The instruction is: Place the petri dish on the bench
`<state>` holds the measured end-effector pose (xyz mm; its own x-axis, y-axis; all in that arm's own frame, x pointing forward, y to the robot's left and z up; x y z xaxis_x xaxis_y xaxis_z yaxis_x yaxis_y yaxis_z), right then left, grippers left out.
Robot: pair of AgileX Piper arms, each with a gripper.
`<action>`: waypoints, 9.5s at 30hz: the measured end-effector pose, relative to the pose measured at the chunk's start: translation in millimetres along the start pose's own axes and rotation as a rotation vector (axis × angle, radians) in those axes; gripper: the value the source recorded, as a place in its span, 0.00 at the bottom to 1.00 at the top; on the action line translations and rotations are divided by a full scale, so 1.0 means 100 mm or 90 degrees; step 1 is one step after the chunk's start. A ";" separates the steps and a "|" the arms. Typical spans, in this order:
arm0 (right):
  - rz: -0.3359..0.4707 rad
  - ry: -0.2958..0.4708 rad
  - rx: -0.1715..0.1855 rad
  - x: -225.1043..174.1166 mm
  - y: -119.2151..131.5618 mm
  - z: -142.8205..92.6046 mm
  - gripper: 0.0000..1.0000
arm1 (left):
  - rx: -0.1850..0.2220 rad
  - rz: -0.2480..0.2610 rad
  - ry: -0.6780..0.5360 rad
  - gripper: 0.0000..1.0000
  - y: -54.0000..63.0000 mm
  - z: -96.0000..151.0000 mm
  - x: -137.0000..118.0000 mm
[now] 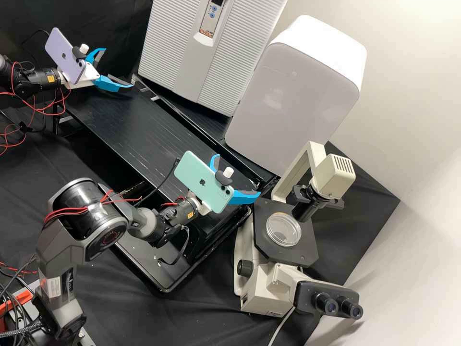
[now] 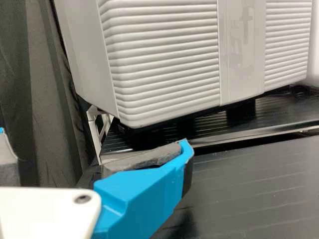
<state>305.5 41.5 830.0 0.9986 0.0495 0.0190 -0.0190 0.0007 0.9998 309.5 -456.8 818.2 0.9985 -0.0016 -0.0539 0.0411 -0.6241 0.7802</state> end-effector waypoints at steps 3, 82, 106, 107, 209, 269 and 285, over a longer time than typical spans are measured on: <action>0.000 0.000 0.000 0.00 0.00 0.00 1.00 | 0.000 0.000 0.000 1.00 0.00 0.00 0.00; 0.196 -0.120 -0.044 -0.27 0.60 0.80 1.00 | 0.000 0.000 0.000 1.00 0.00 0.00 0.00; 0.169 -0.154 -0.044 -0.07 0.44 0.89 1.00 | 0.000 0.000 0.000 1.00 0.00 0.00 0.00; 0.169 -0.153 -0.044 -0.06 0.44 0.89 1.00 | 0.000 0.000 0.000 1.00 0.00 0.00 0.00; 0.155 -0.143 0.019 -0.17 0.47 0.88 0.00 | 0.000 0.000 0.000 1.00 0.00 0.00 0.00; -0.070 0.038 -0.066 -0.55 -0.62 0.06 1.00 | 0.000 0.000 0.000 1.00 0.00 0.00 0.00; -0.005 0.033 -0.080 -0.90 -0.29 0.04 1.00 | 0.000 0.000 0.000 1.00 0.00 0.00 0.00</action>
<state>215.9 33.0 798.9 0.9948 0.1012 0.0079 -0.0207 0.1257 0.9919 309.5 -456.8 818.2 0.9985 -0.0016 -0.0539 0.0411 -0.6241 0.7802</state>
